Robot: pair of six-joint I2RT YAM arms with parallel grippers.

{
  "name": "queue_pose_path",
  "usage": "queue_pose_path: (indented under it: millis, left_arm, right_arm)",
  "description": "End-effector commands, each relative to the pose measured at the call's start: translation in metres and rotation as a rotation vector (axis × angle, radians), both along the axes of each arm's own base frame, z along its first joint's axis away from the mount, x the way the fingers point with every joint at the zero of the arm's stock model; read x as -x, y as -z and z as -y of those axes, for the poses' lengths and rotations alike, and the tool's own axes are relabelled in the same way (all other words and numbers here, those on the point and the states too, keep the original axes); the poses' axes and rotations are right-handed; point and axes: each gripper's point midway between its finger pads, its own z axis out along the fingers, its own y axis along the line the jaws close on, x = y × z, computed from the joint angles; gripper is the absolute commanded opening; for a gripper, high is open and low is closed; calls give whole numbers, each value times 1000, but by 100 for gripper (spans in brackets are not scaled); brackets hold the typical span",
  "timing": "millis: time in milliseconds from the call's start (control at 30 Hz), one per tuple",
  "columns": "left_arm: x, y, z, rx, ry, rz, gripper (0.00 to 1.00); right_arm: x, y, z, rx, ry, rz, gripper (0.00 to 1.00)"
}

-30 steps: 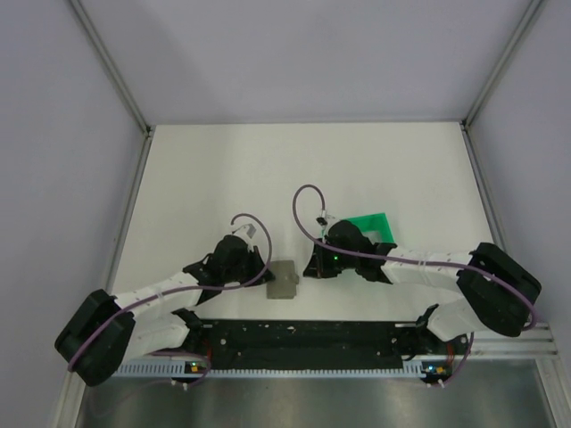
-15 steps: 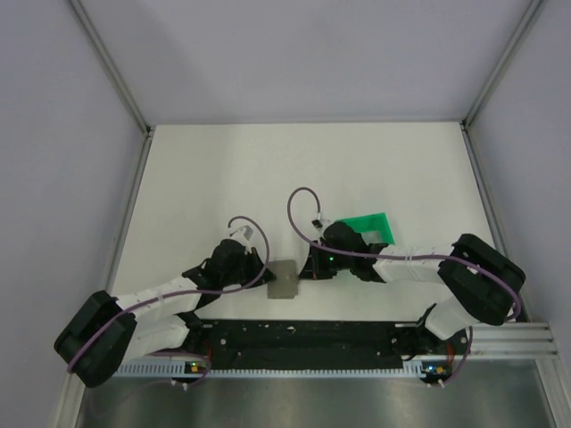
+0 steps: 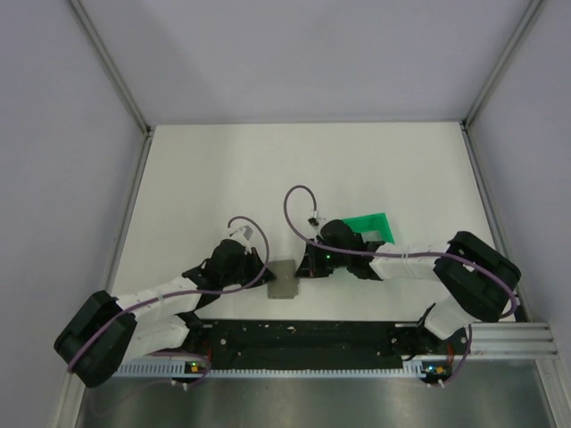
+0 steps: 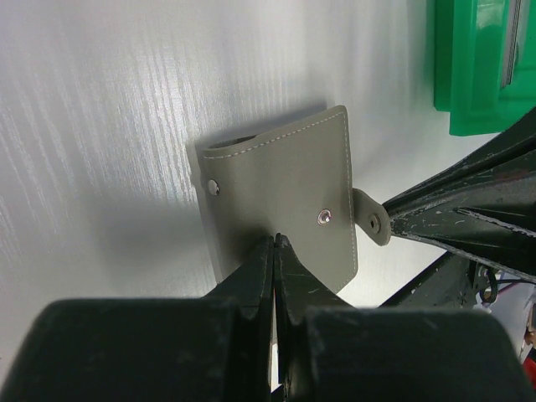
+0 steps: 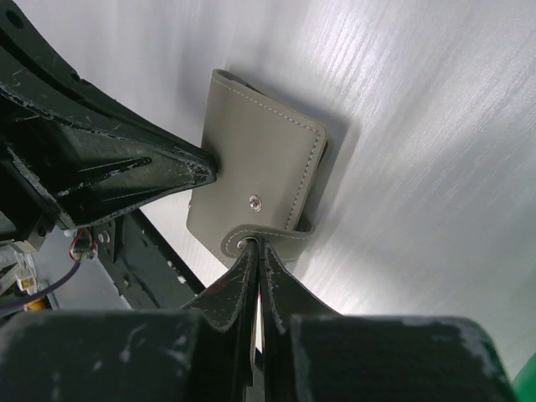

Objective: Put the credit cards into the card holder
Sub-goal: Close the card holder at the center of the board.

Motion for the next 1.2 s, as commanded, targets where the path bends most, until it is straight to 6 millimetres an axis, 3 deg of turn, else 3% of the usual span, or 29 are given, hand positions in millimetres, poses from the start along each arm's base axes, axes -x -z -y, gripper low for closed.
queue_pose_path:
  millis: [0,333,567,1167]
  left_arm:
    - [7,10,-6,-30,8,-15,0]
    - [5,3,-2,-17,16,-3,0]
    - [5,-6,2,5,45,22,8]
    - [7,-5,6,21,66,18,9]
  right_arm:
    - [-10,-20,-18,-58,-17,55,0]
    - [-8,-13,-21,-32,-31,42,0]
    - [-8,-11,-24,-27,-35,39,0]
    - [-2,0,-32,6,-51,22,0]
